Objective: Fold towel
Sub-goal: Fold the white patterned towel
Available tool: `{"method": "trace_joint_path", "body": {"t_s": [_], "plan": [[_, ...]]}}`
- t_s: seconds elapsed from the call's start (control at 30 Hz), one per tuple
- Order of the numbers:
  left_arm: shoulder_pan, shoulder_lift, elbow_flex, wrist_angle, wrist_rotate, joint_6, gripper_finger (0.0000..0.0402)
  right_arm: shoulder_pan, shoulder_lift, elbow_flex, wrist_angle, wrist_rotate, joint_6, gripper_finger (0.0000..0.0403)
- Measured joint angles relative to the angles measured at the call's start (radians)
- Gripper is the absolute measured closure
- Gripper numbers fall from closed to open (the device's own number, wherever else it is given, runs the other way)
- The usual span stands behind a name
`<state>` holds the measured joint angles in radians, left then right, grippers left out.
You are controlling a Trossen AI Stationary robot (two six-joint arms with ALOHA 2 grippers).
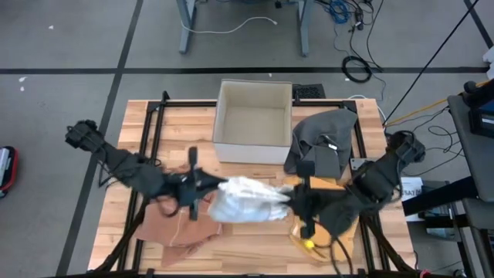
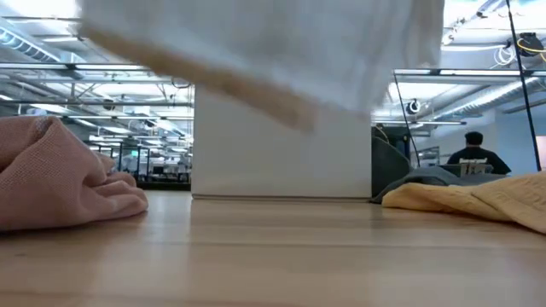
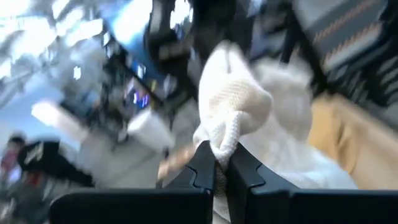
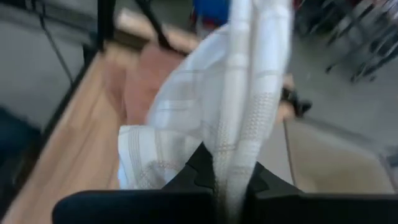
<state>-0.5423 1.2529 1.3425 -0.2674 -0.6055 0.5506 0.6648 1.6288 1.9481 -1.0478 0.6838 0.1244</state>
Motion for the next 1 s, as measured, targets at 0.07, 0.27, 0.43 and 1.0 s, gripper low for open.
{"method": "trace_joint_path", "body": {"t_s": [0.07,0.27,0.43,1.0], "plan": [[0.067,0.014,0.0,-0.068,0.029,-0.039,0.0389,-0.04,0.0,0.01,-0.1,-0.053,0.018,0.0398],[0.265,0.023,-0.001,-0.062,0.148,-0.054,0.0389,-0.155,0.0,0.026,-0.362,-0.078,0.055,0.0398],[0.384,0.024,-0.001,-0.099,0.305,-0.137,0.039,-0.204,0.0,0.033,-0.436,-0.079,0.054,0.0398],[0.205,0.035,-0.565,0.109,0.916,-0.423,0.0326,-0.089,0.142,-0.36,0.138,-0.596,0.199,0.0309]]}}
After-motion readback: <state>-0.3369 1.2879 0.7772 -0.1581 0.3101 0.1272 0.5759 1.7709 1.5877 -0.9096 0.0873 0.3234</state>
